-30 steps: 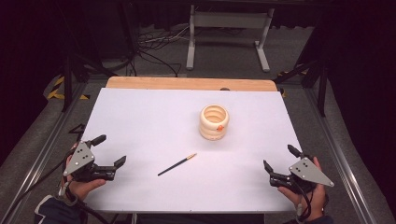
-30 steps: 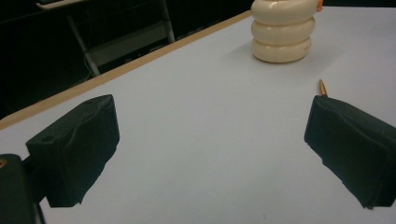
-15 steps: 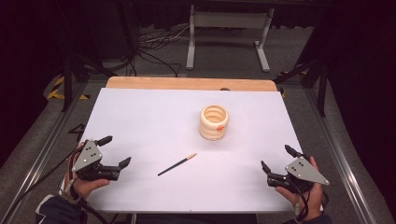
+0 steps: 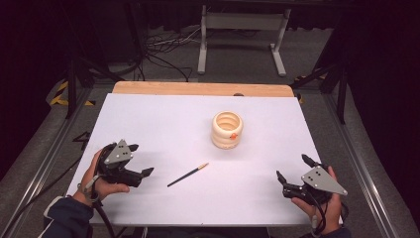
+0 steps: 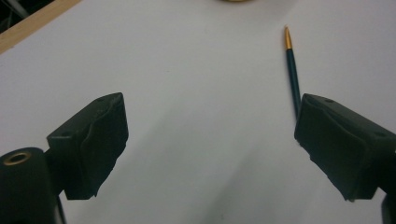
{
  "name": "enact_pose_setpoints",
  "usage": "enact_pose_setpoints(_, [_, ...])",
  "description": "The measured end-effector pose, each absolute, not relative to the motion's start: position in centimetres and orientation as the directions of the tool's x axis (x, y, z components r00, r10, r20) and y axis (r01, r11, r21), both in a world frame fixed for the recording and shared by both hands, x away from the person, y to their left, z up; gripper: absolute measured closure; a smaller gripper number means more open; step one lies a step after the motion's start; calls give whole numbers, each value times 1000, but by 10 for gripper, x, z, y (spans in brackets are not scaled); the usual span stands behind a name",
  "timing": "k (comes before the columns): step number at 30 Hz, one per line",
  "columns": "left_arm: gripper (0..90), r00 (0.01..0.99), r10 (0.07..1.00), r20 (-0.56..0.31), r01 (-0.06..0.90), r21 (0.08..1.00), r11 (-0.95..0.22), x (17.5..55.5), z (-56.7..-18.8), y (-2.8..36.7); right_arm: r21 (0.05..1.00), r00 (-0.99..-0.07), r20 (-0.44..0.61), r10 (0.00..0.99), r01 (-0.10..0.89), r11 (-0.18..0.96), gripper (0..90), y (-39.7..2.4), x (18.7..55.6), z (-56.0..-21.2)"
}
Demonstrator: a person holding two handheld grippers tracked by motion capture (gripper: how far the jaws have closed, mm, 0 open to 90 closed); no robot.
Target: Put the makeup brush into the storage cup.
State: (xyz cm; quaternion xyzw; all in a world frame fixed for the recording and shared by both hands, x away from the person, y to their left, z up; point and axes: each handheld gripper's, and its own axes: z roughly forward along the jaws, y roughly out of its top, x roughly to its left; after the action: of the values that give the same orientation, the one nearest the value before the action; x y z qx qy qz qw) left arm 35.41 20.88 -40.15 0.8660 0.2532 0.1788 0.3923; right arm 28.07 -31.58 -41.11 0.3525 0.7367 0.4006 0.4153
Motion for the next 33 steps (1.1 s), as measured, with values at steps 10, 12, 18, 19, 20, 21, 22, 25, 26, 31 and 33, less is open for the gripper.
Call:
enact_pose_setpoints(10, [190, 856, 501, 129, 314, 639, -702, 372, -392, 153, 879, -413, -329, 849, 196, 436, 89, -316, 282, -413])
enact_pose_setpoints(12, [219, 868, 482, 115, 324, 605, -728, 375, -392, 144, 876, -415, -331, 847, 198, 439, 89, -316, 282, -413])
enact_pose_setpoints(18, [237, 890, 451, 66, 352, 529, -772, 388, -395, 120, 874, -415, -331, 847, 205, 441, 88, -317, 282, -413])
enact_pose_setpoints(19, [245, 894, 445, 52, 359, 511, -781, 390, -396, 116, 874, -416, -329, 848, 207, 440, 88, -317, 283, -413])
enact_pose_setpoints(20, [238, 899, 436, 48, 357, 496, -791, 392, -398, 112, 874, -415, -328, 849, 207, 439, 88, -317, 284, -413])
enact_pose_setpoints(21, [238, 900, 434, 45, 359, 490, -794, 393, -400, 109, 874, -415, -328, 849, 207, 439, 88, -317, 284, -413])
enact_pose_setpoints(22, [238, 901, 433, 33, 370, 465, -804, 396, -403, 103, 875, -417, -327, 848, 206, 438, 88, -317, 284, -413])
enact_pose_setpoints(25, [258, 903, 429, 6, 383, 440, -812, 400, -405, 92, 872, -426, -323, 845, 212, 441, 88, -316, 285, -414])
enact_pose_setpoints(26, [279, 907, 421, 0, 380, 430, -819, 401, -406, 88, 870, -430, -326, 842, 212, 446, 87, -316, 285, -415])
enact_pose_setpoints(31, [334, 936, 352, -13, 330, 386, -862, 402, -406, 69, 871, -431, -325, 842, 210, 444, 88, -316, 285, -415])
enact_pose_setpoints(33, [387, 939, 344, -16, 327, 360, -874, 404, -408, 61, 872, -432, -322, 842, 212, 442, 88, -316, 285, -415])
